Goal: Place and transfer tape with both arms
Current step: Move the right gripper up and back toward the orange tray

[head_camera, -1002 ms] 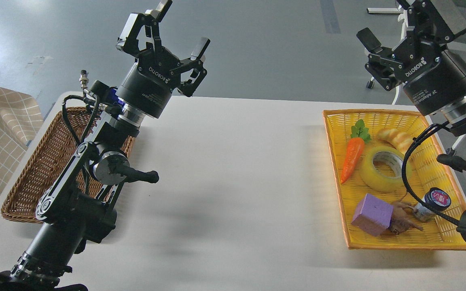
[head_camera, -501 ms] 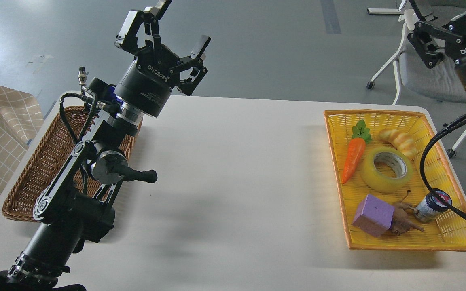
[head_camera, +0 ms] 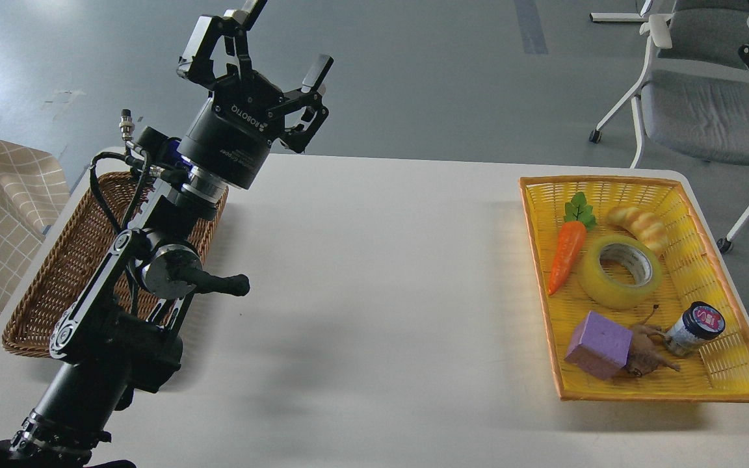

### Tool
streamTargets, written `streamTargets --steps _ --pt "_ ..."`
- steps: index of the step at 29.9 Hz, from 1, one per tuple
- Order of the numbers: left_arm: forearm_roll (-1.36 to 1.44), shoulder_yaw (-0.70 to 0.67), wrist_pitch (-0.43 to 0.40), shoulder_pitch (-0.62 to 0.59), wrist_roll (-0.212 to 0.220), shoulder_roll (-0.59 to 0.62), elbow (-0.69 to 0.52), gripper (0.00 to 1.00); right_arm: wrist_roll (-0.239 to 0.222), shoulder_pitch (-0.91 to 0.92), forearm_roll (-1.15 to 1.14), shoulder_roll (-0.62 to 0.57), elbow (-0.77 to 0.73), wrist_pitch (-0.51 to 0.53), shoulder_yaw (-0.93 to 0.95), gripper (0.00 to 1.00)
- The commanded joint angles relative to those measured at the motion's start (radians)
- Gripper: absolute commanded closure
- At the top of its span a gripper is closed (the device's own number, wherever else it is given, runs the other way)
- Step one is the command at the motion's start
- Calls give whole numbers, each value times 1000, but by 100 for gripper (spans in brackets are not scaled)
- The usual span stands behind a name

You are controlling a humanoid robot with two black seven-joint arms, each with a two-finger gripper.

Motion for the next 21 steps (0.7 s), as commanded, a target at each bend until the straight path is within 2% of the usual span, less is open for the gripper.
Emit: streamTargets --steps 1,6,12,21 --pt "0 2 2 2 1 -4 -2 2 -17 56 -312 -74 -1 0 -75 1" --pt "0 3 2 6 2 -15 -2 2 -9 73 -464 -210 -4 0 -104 0" --pt "3 6 2 14 2 -16 -2 2 -1 95 -603 -325 -7 0 -344 0" --pt "5 3 0 31 2 -7 -2 2 -1 92 -955 -339 -41 0 -527 0"
